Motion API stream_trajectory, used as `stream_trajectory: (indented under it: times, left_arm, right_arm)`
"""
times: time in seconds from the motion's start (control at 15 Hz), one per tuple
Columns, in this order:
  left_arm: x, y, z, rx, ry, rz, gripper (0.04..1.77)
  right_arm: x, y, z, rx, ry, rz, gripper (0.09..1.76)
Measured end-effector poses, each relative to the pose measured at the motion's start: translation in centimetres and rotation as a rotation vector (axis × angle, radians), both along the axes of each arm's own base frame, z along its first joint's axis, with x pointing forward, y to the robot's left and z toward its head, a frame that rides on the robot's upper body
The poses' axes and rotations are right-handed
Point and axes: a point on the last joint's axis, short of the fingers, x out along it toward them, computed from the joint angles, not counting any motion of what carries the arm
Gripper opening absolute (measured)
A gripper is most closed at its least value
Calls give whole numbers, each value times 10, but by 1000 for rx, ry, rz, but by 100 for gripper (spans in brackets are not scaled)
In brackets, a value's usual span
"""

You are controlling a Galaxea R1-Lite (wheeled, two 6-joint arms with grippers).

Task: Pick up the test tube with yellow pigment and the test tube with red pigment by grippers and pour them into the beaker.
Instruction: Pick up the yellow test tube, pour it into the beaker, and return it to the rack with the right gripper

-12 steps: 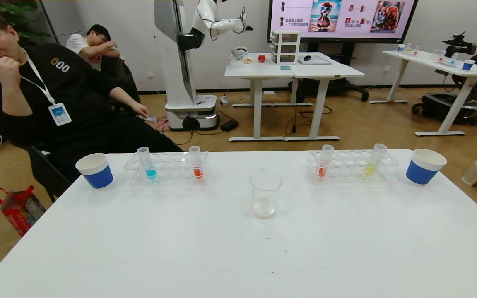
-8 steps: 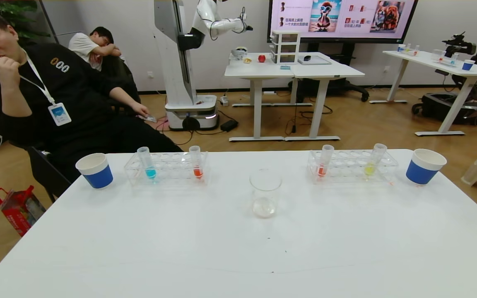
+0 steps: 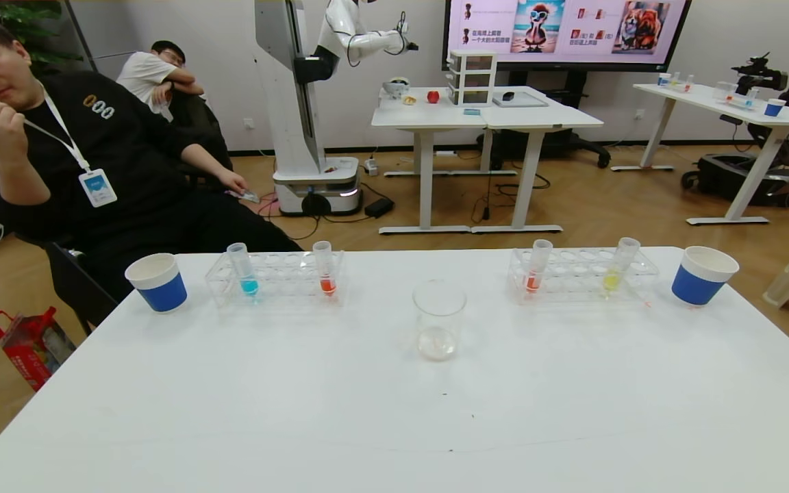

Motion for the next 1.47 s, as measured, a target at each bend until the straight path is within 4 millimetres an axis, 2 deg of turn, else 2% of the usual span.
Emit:
stream_trajectory:
  times: [0.27,0.53,1.0,1.27,1.47]
  left_arm:
    - [0,0,0,0,0,0,175]
    - [0,0,0,0,0,0,175]
    - [0,0,0,0,0,0,175]
    - [0,0,0,0,0,0,175]
    - [0,0,0,0,0,0,175]
  right_arm:
    - [59,2,10,-2,15,6,174]
    - [109,1,1,-5,51,-1,174]
    - [176,-4,-42,-2,79,17,174]
    - [205,-7,-74,-1,75,14,174]
    - [225,-13,-105,9,153,19,174]
